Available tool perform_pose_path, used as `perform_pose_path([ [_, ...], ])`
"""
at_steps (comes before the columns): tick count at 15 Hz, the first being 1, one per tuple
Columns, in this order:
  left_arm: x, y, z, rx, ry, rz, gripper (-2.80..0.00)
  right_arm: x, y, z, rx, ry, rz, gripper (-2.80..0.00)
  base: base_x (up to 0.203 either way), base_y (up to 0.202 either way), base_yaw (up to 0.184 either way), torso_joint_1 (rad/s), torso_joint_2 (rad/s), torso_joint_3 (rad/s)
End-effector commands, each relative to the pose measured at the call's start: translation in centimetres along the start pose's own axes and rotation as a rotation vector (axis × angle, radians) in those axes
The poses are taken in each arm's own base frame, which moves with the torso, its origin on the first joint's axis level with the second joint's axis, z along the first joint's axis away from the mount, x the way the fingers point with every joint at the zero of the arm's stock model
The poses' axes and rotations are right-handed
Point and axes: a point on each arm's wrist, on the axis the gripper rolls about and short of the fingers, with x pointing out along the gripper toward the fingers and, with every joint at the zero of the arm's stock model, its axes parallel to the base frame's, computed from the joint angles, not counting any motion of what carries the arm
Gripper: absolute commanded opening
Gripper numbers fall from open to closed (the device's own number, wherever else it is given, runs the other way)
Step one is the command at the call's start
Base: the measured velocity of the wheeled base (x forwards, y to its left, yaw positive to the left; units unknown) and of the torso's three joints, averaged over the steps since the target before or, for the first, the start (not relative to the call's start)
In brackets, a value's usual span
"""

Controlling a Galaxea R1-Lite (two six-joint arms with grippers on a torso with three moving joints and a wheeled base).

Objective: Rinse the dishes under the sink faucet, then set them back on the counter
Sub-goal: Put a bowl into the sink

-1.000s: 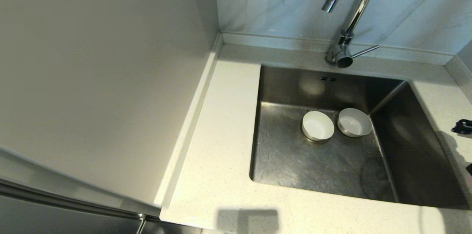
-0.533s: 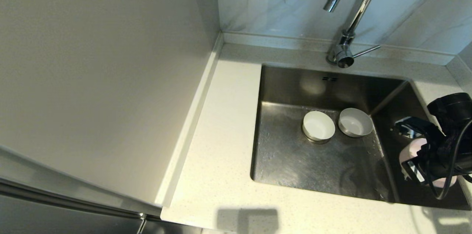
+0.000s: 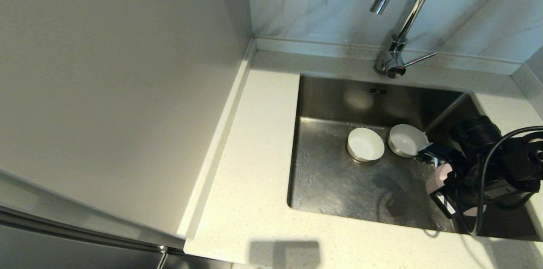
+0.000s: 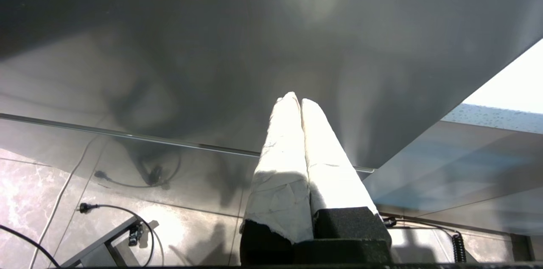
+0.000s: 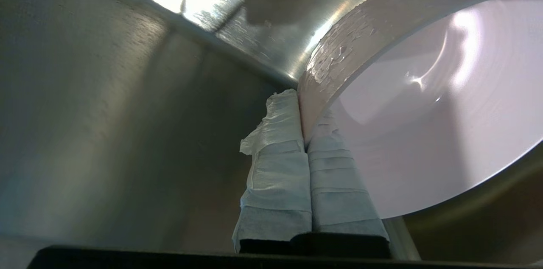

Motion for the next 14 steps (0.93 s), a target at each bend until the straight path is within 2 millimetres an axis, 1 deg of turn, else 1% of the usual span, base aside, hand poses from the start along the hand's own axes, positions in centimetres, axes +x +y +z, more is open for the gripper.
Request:
perform_pose_path([
  [1,0.0,0.0,0.0,-0.001,-0.003,0.001,-2.8,2.7,0.6,0.5,-0.022,0.044,0.023,-2.8,0.0,0.0,0.0,0.0,0.0,0.0],
  [4,0.0,0.0,0.0,-0.001,-0.003,0.001,-2.8,6.4,1.2,1.7,-0.039,0.011,0.015,-2.8,0.0,0.0,0.0,0.0,0.0,0.0],
  [6,0.0,0.0,0.0,-0.001,-0.003,0.001,-2.8,8.2,1.7,2.6,-0.051,-0.006,0.015,-2.8,0.0,0.0,0.0,0.0,0.0,0.0],
  [9,0.0,0.0,0.0,-0.001,-0.003,0.001,-2.8,9.7,2.0,3.5,-0.052,-0.004,0.009,-2.8,0.0,0.0,0.0,0.0,0.0,0.0],
  [11,0.0,0.0,0.0,-0.001,-0.003,0.0,-2.8,10.2,2.3,3.6,-0.049,0.011,-0.049,-2.8,0.0,0.0,0.0,0.0,0.0,0.0],
  [13,0.0,0.0,0.0,-0.001,-0.003,-0.001,-2.8,10.5,2.5,4.2,-0.03,-0.016,-0.098,-2.8,0.0,0.0,0.0,0.0,0.0,0.0],
  [14,0.0,0.0,0.0,-0.001,-0.003,-0.001,-2.8,10.5,2.4,4.5,-0.028,-0.028,-0.102,0.0,0.0,0.0,0.0,0.0,0.0,0.0],
])
